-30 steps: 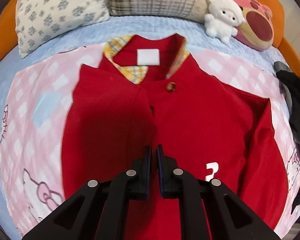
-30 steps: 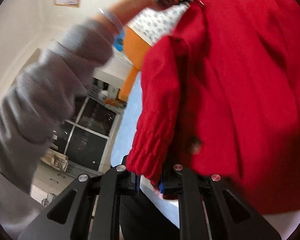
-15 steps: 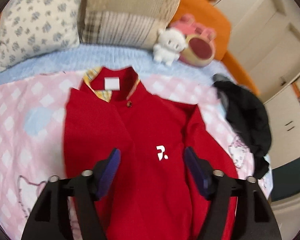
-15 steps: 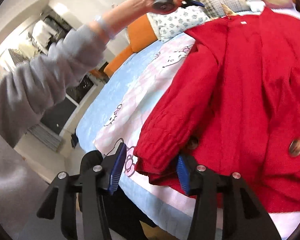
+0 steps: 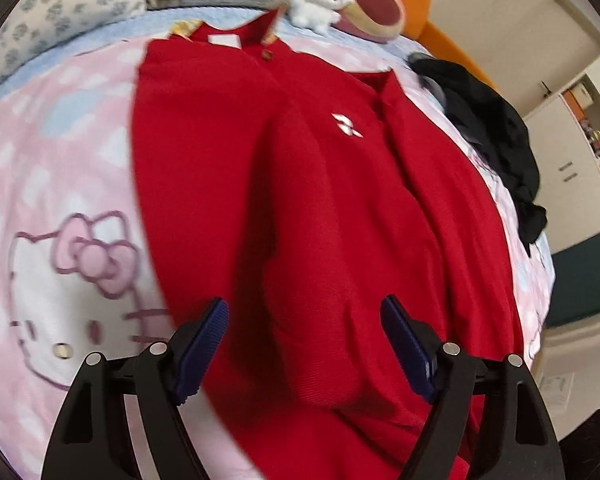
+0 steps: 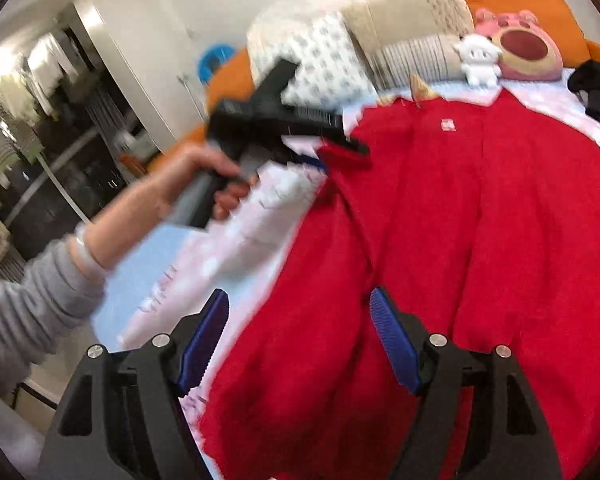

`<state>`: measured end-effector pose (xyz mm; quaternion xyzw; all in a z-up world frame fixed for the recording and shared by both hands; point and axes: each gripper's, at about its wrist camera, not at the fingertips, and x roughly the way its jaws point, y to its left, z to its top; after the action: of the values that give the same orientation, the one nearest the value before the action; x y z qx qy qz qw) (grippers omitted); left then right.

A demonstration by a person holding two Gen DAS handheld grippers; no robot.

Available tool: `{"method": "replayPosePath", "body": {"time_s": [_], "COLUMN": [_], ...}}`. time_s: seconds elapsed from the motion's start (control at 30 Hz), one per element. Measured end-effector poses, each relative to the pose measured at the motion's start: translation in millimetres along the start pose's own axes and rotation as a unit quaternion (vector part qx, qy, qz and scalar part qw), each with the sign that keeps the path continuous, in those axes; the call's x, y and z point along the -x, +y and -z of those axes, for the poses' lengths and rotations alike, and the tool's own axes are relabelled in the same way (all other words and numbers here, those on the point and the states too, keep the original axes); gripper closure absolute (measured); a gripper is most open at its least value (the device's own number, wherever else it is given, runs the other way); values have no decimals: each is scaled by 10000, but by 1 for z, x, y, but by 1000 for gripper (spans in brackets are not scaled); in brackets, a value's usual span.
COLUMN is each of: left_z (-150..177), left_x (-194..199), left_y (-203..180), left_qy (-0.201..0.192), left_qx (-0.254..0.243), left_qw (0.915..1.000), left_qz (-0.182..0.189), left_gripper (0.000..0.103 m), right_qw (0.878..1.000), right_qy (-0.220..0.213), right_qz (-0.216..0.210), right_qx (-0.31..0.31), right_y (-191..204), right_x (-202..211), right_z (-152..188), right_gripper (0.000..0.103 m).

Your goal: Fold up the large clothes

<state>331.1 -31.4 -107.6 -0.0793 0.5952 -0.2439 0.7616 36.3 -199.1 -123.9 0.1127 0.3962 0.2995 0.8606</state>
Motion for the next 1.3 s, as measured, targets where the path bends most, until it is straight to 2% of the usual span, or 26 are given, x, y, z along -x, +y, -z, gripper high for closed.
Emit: {"method": "replayPosePath", "body": {"time_s": [0.03, 0.07, 0.1, 0.13, 0.17, 0.2, 0.23, 0.27, 0.37, 0.47, 0.5, 0.57, 0.63, 0.7, 0.73, 0.77, 0.83, 0.87, 0.9, 0.97, 1.0, 1.07, 1.13, 1.2, 1.3], "left_z": [0, -1, -1, -2, -2, -4, -6, -6, -16, -22, -23, -23, -21, -17, -14, -11, -9, -11, -12, -16, -20, -26, -35, -41, -46], "left_x": [-4, -9, -12, -13, -13, -9, -3, 2, 21, 12, 4, -18, -40, -64, -69, -72, -63, -53, -42, -16, 3, 16, 20, 7, -24], "left_y": [-3, -7, -9, -10, -10, -10, -10, -12, -28, -55, -64, -80, -89, -97, -101, -108, -116, -117, -118, -115, -112, -112, -107, -97, -87], "left_qy": [74, 197, 278, 338, 349, 349, 316, 263, 34, 16, 62, 166, 319, 496, 530, 474, 324, 211, 93, -170, -410, -653, -811, -737, -490], "left_qx": [-41, -54, -29, 21, 49, 102, 143, 166, 106, -117, -233, -482, -583, -705, -750, -867, -1020, -1009, -985, -863, -792, -816, -813, -819, -637], "left_qw": [10000, 9998, 9996, 9994, 9993, 9993, 9994, 9995, 9999, 9999, 9996, 9979, 9966, 9948, 9942, 9931, 9921, 9931, 9945, 9961, 9960, 9945, 9930, 9918, 9904], "left_qz": [1, -3, -14, -93, -90, -9, 12, -5, -46, -15, -118, -395, -488, -545, -563, -637, -660, -551, -356, -20, 47, 35, -284, -651, -1122], "left_gripper": [27, 39, 59, 69, 81, 82, 82, 82, 82, 82, 82, 80, 67, 39, 33, 28, 27, 27, 26, 25, 23, 18, 17, 17, 18], "right_qw": [9998, 9990, 9977, 9967, 9955, 9931, 9912, 9853, 9763, 9626, 9607, 9646, 9705, 9743, 9754, 9769, 9817, 9867, 9899, 9926, 9926, 9935, 9944, 9947, 9927], "right_qy": [215, 439, 588, 668, 744, 817, 827, 857, 695, 655, 658, 652, 632, 566, 538, 515, 470, 464, 423, 327, 281, 132, -77, -133, -135], "right_qz": [11, -85, -285, -387, -501, -727, -881, -1283, -1828, -2226, -2245, -2022, -1738, -1575, -1556, -1537, -1442, -1221, -1070, -993, -1003, -963, -914, -893, -1097], "right_qx": [-26, -88, -174, -232, -291, -419, -541, -737, -930, -1400, -1493, -1560, -1545, -1506, -1468, -1394, -1155, -966, -830, -622, -616, -599, -527, -488, -477], "right_y": [-1, -2, 0, -5, -6, -6, -3, -3, 3, -8, -13, -22, -28, -27, -26, -24, -16, -11, -7, -1, -2, -2, -6, -6, -1], "right_x": [-5, -13, -22, -28, -33, -39, -39, -41, -42, -43, -44, -42, -40, -30, -26, -21, -10, -4, 0, 14, 20, 27, 37, 34, 30], "right_z": [7, 12, 13, 11, 13, 16, 18, 19, 17, 26, 28, 40, 45, 44, 45, 45, 43, 42, 40, 36, 33, 27, 23, 22, 22], "right_gripper": [31, 41, 51, 55, 65, 72, 86, 92, 92, 92, 92, 90, 88, 86, 82, 77, 56, 35, 34, 34, 35, 38, 47, 61, 66]}}
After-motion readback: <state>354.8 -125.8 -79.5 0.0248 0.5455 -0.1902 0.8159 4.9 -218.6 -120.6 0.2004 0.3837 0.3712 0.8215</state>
